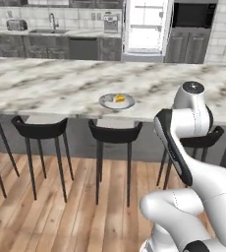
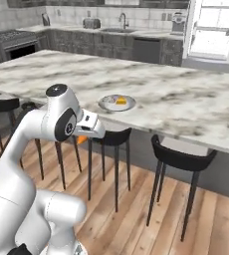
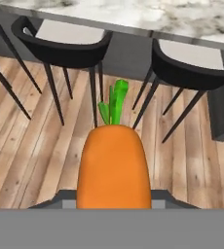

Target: Take the cheese, fish, and carrot from the fridge and place them on the plate on the dining counter to create an appetizer plate.

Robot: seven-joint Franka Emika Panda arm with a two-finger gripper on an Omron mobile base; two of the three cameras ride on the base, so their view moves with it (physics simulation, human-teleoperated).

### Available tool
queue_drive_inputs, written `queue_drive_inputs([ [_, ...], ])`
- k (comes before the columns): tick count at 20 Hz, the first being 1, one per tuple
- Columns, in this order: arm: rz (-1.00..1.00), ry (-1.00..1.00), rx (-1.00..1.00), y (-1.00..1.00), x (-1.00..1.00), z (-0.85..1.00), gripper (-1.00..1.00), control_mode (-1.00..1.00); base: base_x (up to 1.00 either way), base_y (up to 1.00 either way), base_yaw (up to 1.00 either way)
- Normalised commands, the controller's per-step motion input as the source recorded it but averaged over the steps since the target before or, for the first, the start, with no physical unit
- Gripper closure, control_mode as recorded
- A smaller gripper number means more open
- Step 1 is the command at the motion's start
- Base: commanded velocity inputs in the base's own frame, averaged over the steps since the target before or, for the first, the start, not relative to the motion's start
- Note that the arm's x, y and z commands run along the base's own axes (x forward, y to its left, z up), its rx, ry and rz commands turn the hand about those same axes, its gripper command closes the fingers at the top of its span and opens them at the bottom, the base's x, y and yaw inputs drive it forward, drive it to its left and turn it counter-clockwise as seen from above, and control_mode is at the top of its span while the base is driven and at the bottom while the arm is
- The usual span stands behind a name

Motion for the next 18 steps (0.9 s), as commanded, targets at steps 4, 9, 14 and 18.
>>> queue_drive_inputs([
  [4,0.0,0.0,0.0,0.0,0.0,0.0,1.0,1.0,0.62,0.72,-0.37],
  [9,0.0,0.0,0.0,0.0,0.0,0.0,1.0,1.0,0.73,0.67,-0.32],
  [14,0.0,0.0,0.0,0.0,0.0,0.0,1.0,1.0,0.83,0.56,-0.24],
  [18,0.0,0.0,0.0,0.0,0.0,0.0,1.0,1.0,0.83,0.25,-0.14],
])
